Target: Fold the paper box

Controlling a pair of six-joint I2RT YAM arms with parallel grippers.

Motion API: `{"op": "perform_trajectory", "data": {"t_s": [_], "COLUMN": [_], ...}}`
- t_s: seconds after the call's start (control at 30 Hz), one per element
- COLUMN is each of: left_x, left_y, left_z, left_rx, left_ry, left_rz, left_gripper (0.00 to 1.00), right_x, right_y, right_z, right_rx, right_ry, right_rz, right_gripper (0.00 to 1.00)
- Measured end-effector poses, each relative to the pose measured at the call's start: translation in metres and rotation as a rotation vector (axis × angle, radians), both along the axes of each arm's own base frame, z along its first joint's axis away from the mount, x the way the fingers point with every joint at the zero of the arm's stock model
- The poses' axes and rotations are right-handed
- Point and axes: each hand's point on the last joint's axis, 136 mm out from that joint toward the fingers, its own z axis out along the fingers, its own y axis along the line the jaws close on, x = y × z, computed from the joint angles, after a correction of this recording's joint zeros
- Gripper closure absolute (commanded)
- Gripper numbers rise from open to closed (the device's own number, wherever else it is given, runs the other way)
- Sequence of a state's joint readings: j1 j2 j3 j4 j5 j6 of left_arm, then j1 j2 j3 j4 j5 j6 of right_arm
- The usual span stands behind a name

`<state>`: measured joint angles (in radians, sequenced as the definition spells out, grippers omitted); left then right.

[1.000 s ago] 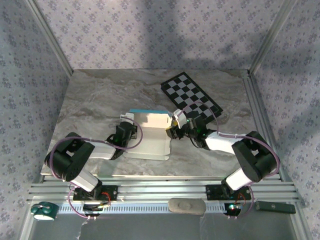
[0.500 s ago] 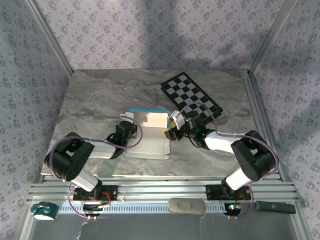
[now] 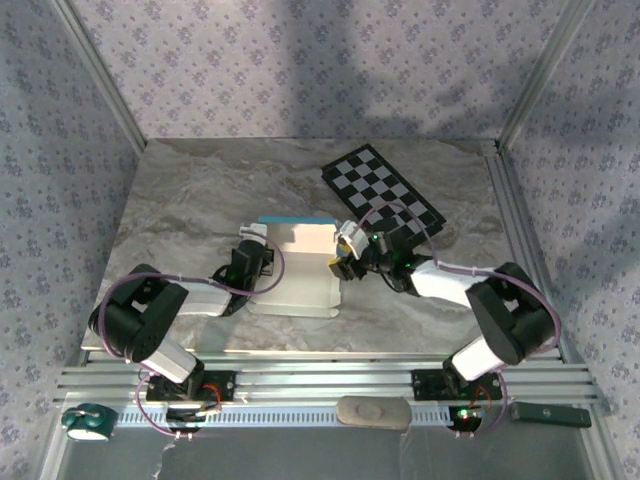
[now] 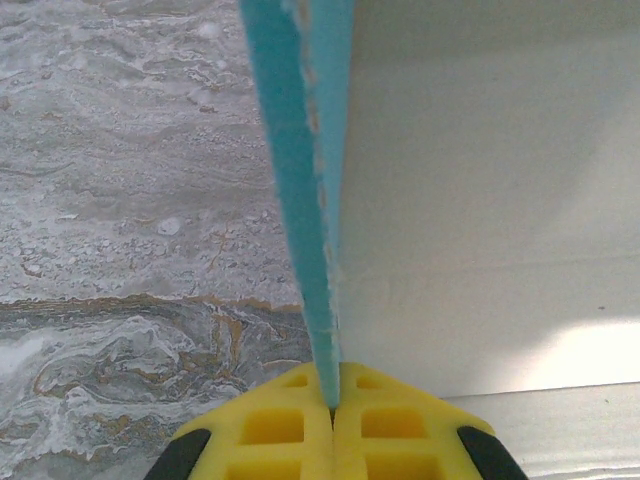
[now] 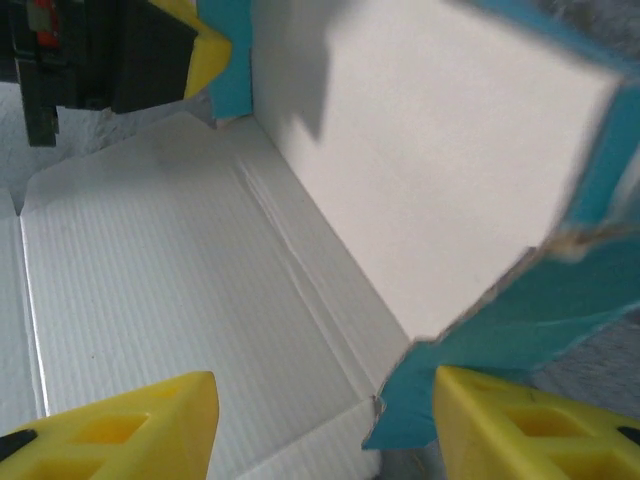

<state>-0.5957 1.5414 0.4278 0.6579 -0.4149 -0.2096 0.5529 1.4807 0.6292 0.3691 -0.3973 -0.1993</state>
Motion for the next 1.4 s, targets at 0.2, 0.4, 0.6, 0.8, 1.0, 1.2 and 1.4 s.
{"op": "perform_trajectory", "data": {"t_s": [0.2, 0.4, 0.6, 0.8, 1.0, 1.2, 1.4], "left_x": [0.0, 0.001, 0.003, 0.005, 0.006, 0.006, 0.007], "left_y": [0.0, 0.0, 0.001, 0.002, 0.002, 0.002, 0.001], "left_z": [0.0, 0.0, 0.0, 0.0, 0.0, 0.0, 0.0], "left_rx": [-0.002, -0.007, -0.019, -0.028, -0.035, -0.038, -0.041], "left_ry": [0.0, 0.0, -0.001, 0.002, 0.004, 0.007, 0.004], "left_rz": [-0.001, -0.003, -0.006, -0.009, -0.016, -0.021, -0.024], "left_gripper": [1.0, 1.0, 1.0, 1.0, 1.0, 1.0, 1.0], "right_x": [0.018, 0.04, 0.074, 0.06, 0.05, 0.033, 0.03], "right_y": [-0.049, -0.091, -0.067, -0.04, -0.031, -0.016, -0.008], "right_z": [0.039, 0.032, 0.015, 0.009, -0.005, -0.025, -0.021], "right_rx": [0.056, 0.093, 0.046, 0.057, 0.067, 0.051, 0.057], "right_ry": [-0.098, -0.045, 0.095, 0.134, 0.174, 0.224, 0.194], "right_rz": [-0.139, -0.259, -0.224, -0.125, -0.045, 0.048, 0.09], "right_gripper": [0.41, 0.5, 0.55, 0.58, 0.67, 0.65, 0.66]}}
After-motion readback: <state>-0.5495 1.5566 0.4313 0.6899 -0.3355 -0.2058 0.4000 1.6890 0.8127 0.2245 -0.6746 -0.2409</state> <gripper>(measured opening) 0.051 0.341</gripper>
